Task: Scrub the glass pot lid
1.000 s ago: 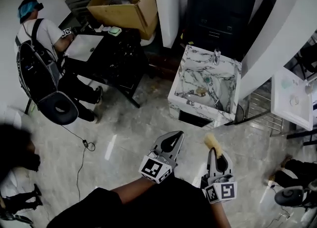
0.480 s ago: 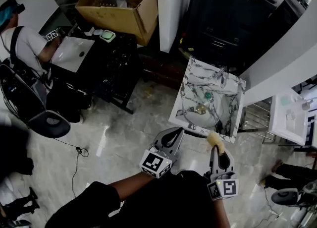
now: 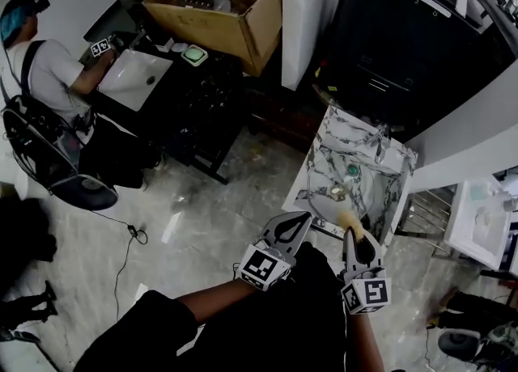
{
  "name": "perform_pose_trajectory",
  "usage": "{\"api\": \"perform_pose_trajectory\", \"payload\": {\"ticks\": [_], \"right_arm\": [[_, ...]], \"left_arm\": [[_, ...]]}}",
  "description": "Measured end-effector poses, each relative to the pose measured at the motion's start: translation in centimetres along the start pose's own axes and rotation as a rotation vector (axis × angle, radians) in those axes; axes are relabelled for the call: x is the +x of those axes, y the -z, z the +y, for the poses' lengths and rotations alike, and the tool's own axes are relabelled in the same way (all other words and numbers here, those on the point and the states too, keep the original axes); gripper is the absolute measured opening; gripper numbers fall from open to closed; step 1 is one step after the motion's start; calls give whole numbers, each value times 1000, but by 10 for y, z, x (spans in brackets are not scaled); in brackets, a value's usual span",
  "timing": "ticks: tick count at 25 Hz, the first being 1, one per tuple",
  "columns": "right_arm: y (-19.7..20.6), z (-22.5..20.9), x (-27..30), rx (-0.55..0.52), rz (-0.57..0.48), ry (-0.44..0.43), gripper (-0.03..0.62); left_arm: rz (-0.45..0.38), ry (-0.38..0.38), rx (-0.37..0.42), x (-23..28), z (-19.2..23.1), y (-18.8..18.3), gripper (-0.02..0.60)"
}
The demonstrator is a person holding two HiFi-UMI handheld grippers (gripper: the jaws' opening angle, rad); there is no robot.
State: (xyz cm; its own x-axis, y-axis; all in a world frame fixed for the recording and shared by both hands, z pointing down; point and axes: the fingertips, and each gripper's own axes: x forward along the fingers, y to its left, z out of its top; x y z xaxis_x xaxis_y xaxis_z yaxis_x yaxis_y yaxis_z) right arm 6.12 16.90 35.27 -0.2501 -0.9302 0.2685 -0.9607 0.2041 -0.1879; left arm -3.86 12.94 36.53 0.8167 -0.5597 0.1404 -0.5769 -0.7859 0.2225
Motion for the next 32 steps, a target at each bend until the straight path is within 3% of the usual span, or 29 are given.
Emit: {"api": "perform_pose_trajectory", "payload": {"ticks": [7, 13, 18, 28, 32], "right_arm": [[30, -40, 41, 10, 129, -116, 69], [71, -69, 90, -11, 238, -224, 69], [117, -75, 126, -42, 356, -327, 70], [221, -90, 199, -120, 600, -411, 71], [254, -96, 218, -109, 668, -438, 71]], "left_arm": [[7, -72, -67, 40, 3, 24, 17], [71, -225, -68, 73, 31, 57, 17], [142, -304, -183, 84, 48, 92, 17], [206, -310, -150, 112, 68, 108, 17], [230, -321, -193, 120, 72, 111, 15]]}}
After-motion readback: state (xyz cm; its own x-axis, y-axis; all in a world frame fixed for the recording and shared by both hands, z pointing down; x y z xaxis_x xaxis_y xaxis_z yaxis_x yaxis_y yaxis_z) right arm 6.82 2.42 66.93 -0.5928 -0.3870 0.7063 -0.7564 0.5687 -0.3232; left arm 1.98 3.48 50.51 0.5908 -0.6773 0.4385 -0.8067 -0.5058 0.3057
